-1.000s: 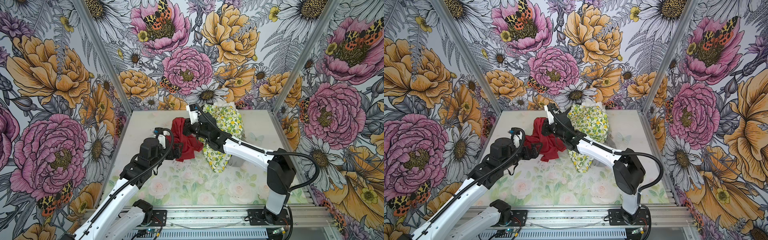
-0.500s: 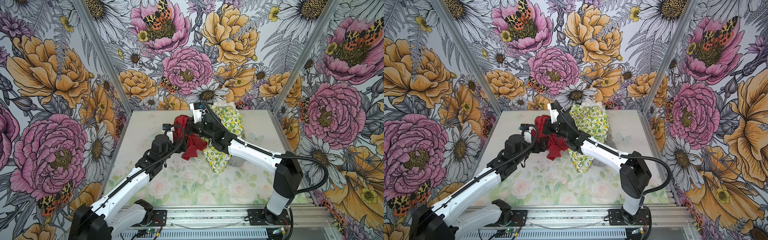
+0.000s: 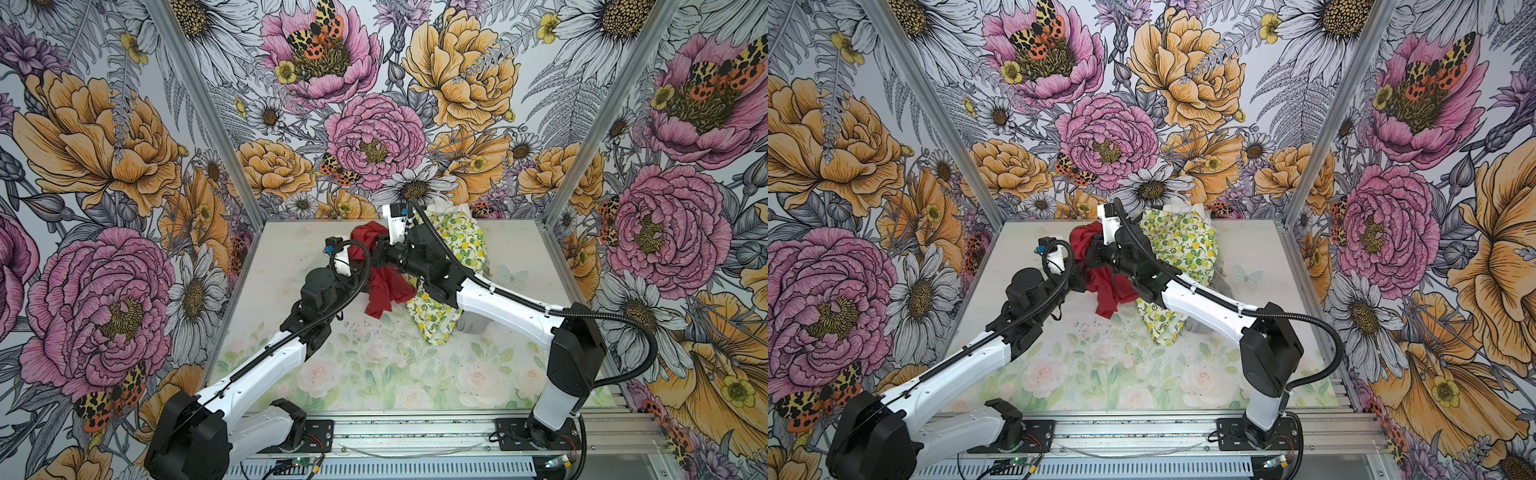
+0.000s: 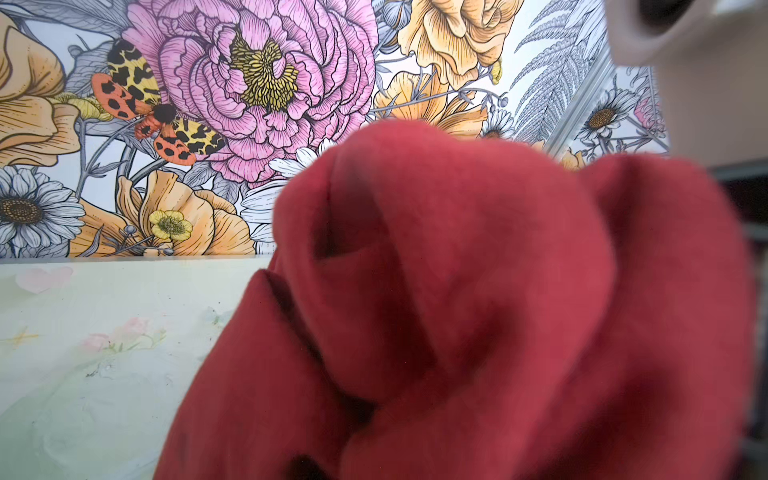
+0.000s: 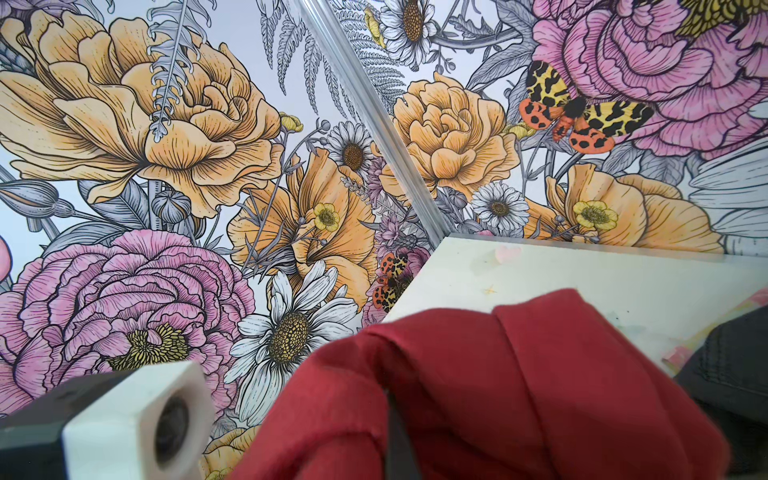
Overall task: Pick out a specific cloth from the pile
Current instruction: 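Carry the dark red cloth away from the pile with the left gripper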
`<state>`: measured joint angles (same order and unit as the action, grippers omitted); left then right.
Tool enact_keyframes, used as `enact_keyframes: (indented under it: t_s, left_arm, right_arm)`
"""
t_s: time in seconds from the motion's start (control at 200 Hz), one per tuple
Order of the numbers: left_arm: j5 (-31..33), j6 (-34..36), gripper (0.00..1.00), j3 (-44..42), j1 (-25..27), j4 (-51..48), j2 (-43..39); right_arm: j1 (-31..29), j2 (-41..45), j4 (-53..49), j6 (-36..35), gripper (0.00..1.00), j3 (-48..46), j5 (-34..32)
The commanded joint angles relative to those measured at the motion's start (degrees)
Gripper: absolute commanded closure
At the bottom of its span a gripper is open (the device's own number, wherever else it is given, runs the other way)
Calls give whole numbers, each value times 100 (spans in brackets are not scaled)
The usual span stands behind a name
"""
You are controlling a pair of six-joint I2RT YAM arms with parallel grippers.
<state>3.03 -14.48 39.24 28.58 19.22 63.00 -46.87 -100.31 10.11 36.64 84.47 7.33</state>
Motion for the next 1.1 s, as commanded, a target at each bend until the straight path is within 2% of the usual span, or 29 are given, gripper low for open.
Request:
enact_keyframes:
  t_s: [0.0, 0.205, 0.395, 0.455, 0.575, 0.775, 1.096]
  left_arm:
    - [-26, 95, 100, 80, -86, 437, -278]
    - [421, -148, 100, 222, -387, 40, -343]
    - [1169, -377, 100, 240, -609, -71, -363]
    - [1344, -432, 100, 257, -684, -110, -384]
    - [1501, -472, 100, 324, -820, -227, -420]
    - [1775, -513, 100, 466, -1033, -364, -547]
    - [2102, -345, 100, 1412, -1653, -1149, -623]
  right_arm:
    - [40, 275, 71, -20, 100, -54, -89]
    - [75, 306, -140, -211, 100, -77, -171]
    - [90, 511, -212, -489, 59, -374, -219]
    - [97, 581, -232, -566, 49, -472, -190]
    - [115, 743, -285, -721, 38, -720, -143]
    - [109, 1206, -356, -1032, 29, -1264, -217]
    - [117, 1900, -588, -1378, 27, -2104, -687]
